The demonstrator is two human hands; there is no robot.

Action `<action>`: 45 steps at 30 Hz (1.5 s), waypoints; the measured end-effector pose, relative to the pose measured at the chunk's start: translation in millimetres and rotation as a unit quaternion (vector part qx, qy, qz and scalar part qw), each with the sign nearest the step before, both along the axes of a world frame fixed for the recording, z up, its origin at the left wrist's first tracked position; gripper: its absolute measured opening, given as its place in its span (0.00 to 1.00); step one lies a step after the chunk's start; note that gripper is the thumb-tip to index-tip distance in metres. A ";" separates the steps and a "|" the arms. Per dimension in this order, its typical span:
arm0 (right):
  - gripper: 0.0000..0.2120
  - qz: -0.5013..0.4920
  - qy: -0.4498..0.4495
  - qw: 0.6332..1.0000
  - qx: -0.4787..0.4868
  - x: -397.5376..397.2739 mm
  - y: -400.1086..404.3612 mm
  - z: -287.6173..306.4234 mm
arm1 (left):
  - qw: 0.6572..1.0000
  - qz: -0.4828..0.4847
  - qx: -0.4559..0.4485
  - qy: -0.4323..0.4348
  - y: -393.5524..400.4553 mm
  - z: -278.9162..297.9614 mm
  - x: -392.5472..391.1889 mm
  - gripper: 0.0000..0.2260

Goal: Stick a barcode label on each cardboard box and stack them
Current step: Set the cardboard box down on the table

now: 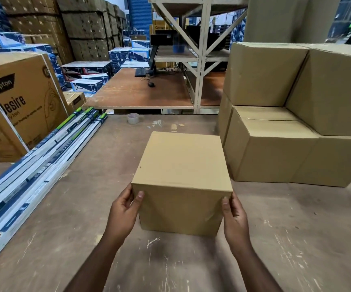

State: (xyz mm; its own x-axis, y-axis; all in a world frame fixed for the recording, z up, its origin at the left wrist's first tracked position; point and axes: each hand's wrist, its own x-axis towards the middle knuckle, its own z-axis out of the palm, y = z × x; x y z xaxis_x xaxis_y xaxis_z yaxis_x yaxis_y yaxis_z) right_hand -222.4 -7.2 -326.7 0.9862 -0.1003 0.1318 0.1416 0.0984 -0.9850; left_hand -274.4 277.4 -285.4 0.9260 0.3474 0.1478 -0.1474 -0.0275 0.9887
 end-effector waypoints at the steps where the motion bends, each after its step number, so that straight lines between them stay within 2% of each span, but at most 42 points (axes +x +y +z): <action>1: 0.28 0.008 0.018 1.000 -0.003 -1.6 -0.3 -7.3 | 1.000 -0.015 0.006 0.015 1.0 -11.6 0.1 0.18; 4: 0.27 0.033 0.064 0.997 -0.029 -9.4 -0.3 -32.1 | 0.995 -0.043 0.036 0.079 4.8 -50.0 -3.2 0.21; 8: 0.15 0.082 0.129 0.986 -0.066 -15.2 -0.3 -49.0 | 0.986 -0.061 0.051 0.148 8.8 -80.4 -8.2 0.19; 10: 0.13 0.084 0.144 0.982 -0.086 -13.1 -3.3 -53.1 | 0.984 -0.060 0.043 0.164 11.1 -85.4 -8.0 0.17; 15: 0.18 0.022 0.112 0.974 -0.197 -11.6 -3.5 -46.0 | 0.984 -0.027 0.056 0.169 14.5 -83.5 -4.7 0.14; 18: 0.12 0.024 0.116 0.973 -0.196 -15.8 4.1 -43.7 | 0.980 -0.036 0.082 0.179 12.0 -81.6 -2.7 0.15; 22: 0.18 0.000 0.114 0.969 -0.220 -16.3 3.6 -40.3 | 0.982 0.002 0.116 0.152 9.1 -79.5 -5.1 0.12; 24: 0.15 -0.030 0.113 0.964 -0.238 -18.4 -0.3 -35.6 | 0.984 0.030 0.111 0.134 9.8 -74.4 -8.8 0.12; 27: 0.16 -0.108 0.093 0.961 -0.236 -26.4 -3.2 -13.4 | 0.990 0.068 0.088 0.086 8.5 -57.6 -16.3 0.13; 32: 0.13 -0.163 0.007 0.969 -0.186 -30.4 0.6 24.1 | 0.988 0.087 0.125 0.000 4.8 -22.5 -17.0 0.20; 37: 0.11 -0.144 -0.038 0.984 -0.098 -21.6 4.0 42.9 | 0.994 0.069 0.085 -0.025 2.2 1.3 -7.7 0.19; 42: 0.06 -0.066 0.044 0.994 -0.074 -1.6 8.1 23.4 | 0.999 0.019 0.024 0.031 1.5 3.0 3.8 0.27; 45: 0.09 -0.032 0.054 0.995 -0.083 5.1 9.4 4.8 | 0.999 -0.001 0.014 0.038 4.5 -1.8 9.1 0.27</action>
State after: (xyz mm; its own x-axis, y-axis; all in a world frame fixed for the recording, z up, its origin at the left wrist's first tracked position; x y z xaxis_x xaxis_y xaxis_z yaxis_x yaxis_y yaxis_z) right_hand -217.3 2.1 -321.9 0.9878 -0.1491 0.0453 0.0349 -0.0718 -0.9968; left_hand -265.3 281.9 -287.2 0.9358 0.3415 0.0869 -0.0723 -0.0553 0.9959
